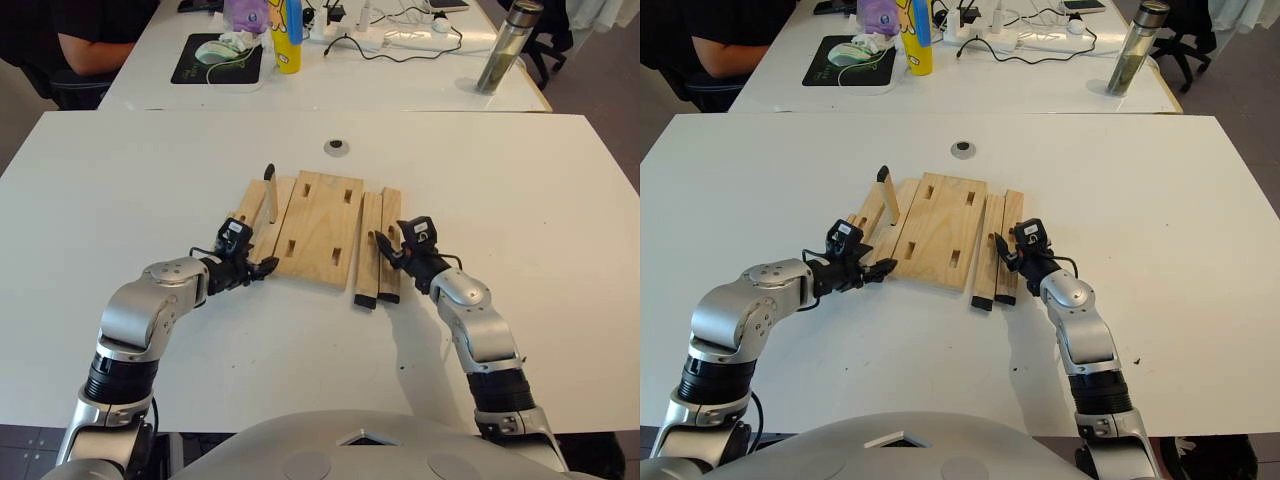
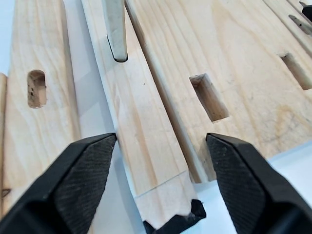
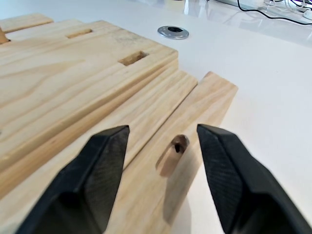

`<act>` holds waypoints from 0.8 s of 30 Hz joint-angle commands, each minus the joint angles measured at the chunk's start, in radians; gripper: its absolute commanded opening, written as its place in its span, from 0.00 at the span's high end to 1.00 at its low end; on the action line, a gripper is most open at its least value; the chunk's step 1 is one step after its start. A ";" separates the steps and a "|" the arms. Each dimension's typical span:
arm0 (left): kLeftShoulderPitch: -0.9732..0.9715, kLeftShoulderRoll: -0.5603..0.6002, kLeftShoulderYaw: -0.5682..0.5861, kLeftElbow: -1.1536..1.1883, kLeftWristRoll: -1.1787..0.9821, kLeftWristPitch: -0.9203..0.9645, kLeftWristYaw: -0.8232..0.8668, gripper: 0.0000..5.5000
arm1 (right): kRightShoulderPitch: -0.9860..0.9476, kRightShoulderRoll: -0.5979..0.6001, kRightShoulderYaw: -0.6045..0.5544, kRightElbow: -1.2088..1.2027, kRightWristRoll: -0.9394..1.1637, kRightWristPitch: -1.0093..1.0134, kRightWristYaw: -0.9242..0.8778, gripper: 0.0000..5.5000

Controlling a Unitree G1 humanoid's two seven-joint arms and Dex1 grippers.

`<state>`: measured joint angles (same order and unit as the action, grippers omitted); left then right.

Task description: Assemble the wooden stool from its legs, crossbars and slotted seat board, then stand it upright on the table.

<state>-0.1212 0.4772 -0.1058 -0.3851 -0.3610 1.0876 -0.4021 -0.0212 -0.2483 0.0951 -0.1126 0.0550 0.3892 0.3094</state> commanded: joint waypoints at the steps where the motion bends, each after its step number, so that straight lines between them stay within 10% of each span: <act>1: 0.019 -0.001 -0.012 0.026 -0.006 0.023 -0.011 0.37 | -0.001 0.000 0.005 0.012 -0.006 -0.010 0.003 0.53; 24: -0.029 -0.045 0.078 0.044 -0.026 0.037 0.036 0.37 | -0.008 -0.009 0.008 0.034 -0.009 -0.021 0.011 0.53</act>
<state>-0.1733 0.4327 -0.0163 -0.3558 -0.3929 1.1049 -0.3765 -0.0224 -0.2515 0.0979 -0.0840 0.0540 0.3599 0.3141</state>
